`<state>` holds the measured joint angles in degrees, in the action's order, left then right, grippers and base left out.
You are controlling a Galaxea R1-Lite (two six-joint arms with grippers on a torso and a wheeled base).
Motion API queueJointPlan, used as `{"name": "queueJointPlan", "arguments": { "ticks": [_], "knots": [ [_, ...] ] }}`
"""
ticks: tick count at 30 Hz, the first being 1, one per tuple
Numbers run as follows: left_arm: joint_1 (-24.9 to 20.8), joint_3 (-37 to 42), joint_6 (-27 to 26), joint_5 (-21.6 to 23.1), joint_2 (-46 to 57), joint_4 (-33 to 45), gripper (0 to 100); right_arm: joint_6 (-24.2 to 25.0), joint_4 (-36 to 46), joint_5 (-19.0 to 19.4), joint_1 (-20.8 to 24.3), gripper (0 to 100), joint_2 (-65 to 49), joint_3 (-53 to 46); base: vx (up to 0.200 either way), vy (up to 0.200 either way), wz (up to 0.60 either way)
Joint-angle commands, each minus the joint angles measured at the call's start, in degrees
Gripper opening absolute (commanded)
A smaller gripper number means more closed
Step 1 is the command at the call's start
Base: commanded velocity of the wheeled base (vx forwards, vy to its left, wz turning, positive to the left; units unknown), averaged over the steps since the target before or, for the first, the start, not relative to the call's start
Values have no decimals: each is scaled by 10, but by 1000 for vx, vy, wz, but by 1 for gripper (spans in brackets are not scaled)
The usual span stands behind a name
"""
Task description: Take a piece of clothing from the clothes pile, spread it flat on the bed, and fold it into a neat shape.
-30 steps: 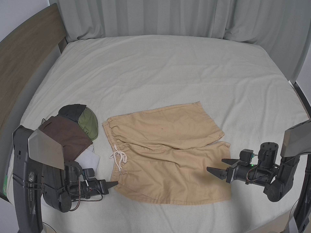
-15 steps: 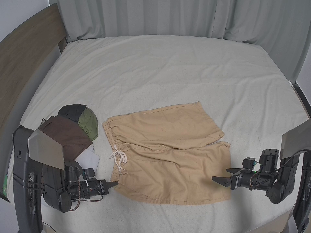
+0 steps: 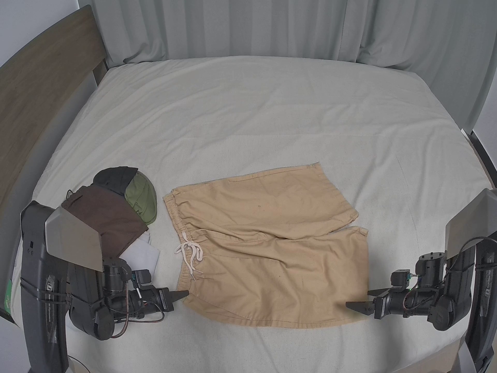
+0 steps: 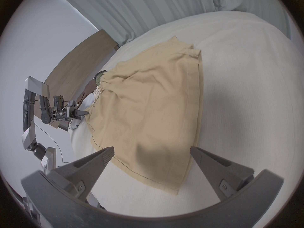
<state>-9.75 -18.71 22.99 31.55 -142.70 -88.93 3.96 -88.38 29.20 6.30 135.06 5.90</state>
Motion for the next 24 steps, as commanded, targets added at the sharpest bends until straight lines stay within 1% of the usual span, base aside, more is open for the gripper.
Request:
{"name": "queueJointPlan", "arguments": {
  "ticks": [1,6,14,18,22,24],
  "knots": [
    [0,0,0,0,0,0,0,0,0,1,-6,100,20,-5,0,0,0],
    [0,0,0,0,0,0,0,-1,0,3,-16,100,33,-5,0,0,0],
    [0,-1,0,0,-1,0,0,0,0,6,-16,100,48,-11,0,0,0],
    [0,-1,0,0,-1,0,0,0,0,22,-20,100,50,-16,0,0,0],
    [0,-1,0,0,-1,0,0,-1,0,24,-24,100,64,-12,0,0,0],
    [0,-1,0,0,-1,0,0,0,0,36,-26,100,69,-12,0,0,0]
  ]
}}
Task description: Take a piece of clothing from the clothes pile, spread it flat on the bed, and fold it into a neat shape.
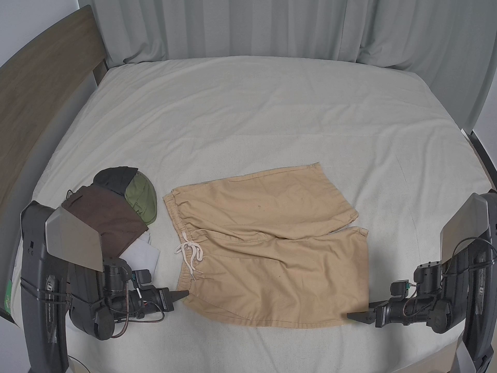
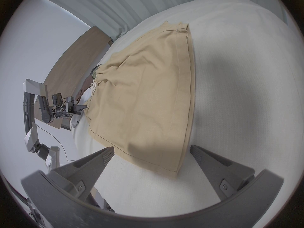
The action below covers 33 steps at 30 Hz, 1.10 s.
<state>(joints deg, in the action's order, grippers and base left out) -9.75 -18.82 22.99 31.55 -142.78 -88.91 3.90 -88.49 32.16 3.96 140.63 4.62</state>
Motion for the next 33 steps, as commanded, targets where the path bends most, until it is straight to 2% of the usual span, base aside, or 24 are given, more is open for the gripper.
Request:
{"name": "queueJointPlan", "arguments": {
  "ticks": [1,4,9,13,18,19,33],
  "knots": [
    [0,0,0,0,0,0,0,1,1,16,-4,100,13,0,0,0,0],
    [0,0,0,0,0,0,0,1,1,39,-4,100,12,0,0,0,0],
    [0,0,0,0,0,0,0,1,1,50,-10,100,19,0,0,0,0],
    [0,0,0,0,0,0,0,1,0,76,-13,100,23,0,0,0,0],
    [0,0,0,0,0,0,0,1,0,78,-17,100,23,4,0,0,0],
    [0,0,0,0,0,0,0,1,0,78,-17,0,23,4,0,0,0],
    [0,1,0,0,0,0,0,1,0,73,-18,0,20,7,0,0,0]
  ]
}}
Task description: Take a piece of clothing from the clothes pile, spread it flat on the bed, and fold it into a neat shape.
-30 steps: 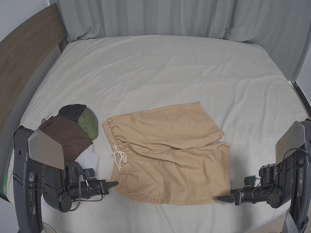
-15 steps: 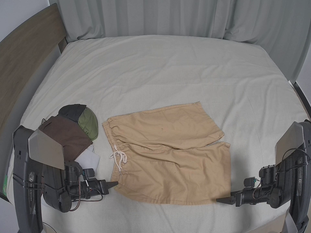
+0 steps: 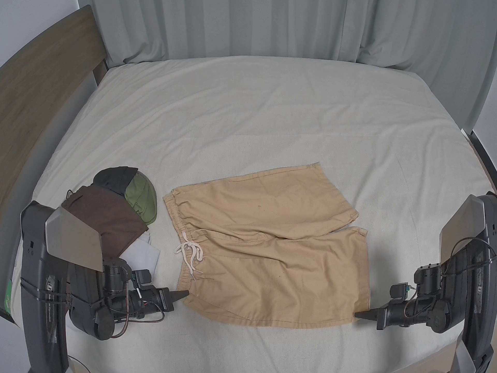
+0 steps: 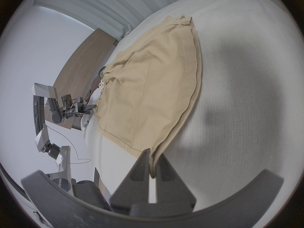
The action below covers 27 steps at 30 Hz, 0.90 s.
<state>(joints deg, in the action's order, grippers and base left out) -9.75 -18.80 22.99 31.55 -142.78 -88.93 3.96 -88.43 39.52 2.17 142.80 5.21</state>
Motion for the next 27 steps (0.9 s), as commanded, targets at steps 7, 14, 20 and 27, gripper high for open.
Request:
{"name": "queueJointPlan", "arguments": {
  "ticks": [7,14,20,27],
  "knots": [
    [0,0,0,0,0,0,0,0,-1,-3,2,0,-3,1,0,0,0],
    [0,0,0,0,0,0,0,0,-2,-2,2,0,-9,1,0,0,0],
    [1,1,0,0,0,0,0,0,-2,-2,3,0,-13,1,0,0,0],
    [1,1,0,0,0,-1,0,1,-1,-2,6,0,-31,-4,0,0,0]
  ]
}}
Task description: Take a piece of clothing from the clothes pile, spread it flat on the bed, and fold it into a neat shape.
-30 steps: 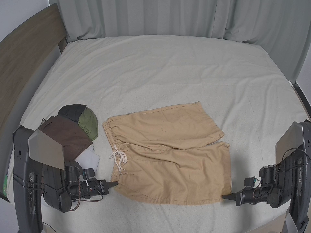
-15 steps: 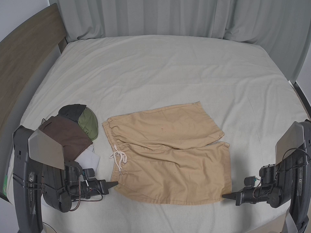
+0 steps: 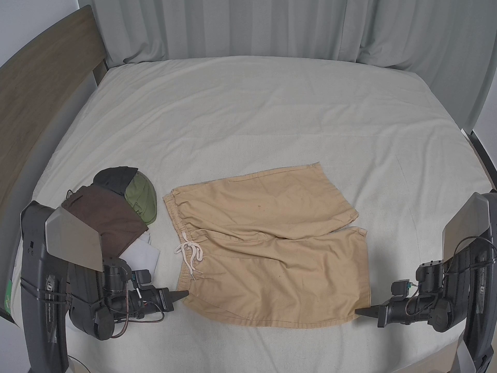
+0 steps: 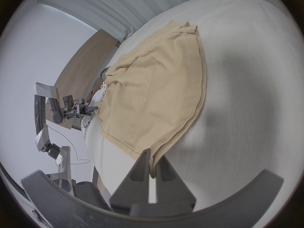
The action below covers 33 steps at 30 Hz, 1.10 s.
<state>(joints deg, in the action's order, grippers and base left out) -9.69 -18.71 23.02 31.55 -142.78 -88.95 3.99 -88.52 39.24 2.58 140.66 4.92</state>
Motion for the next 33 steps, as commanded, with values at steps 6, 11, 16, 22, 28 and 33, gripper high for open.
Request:
{"name": "queueJointPlan", "arguments": {
  "ticks": [6,11,16,22,28,33],
  "knots": [
    [1,0,0,0,0,-1,0,1,0,0,2,0,-10,2,0,0,0],
    [1,1,0,0,0,-1,0,1,-1,0,0,100,-12,2,0,0,0],
    [1,1,0,0,0,-1,0,1,-1,0,-3,100,-10,2,0,0,0],
    [0,2,0,0,0,-1,0,1,0,-3,-1,100,-7,12,0,0,0],
    [0,1,-1,0,-1,-1,0,1,0,-3,-3,100,-6,15,0,0,0],
    [0,1,-1,0,-1,-1,0,1,0,-4,-2,100,-9,16,0,0,0]
  ]
}}
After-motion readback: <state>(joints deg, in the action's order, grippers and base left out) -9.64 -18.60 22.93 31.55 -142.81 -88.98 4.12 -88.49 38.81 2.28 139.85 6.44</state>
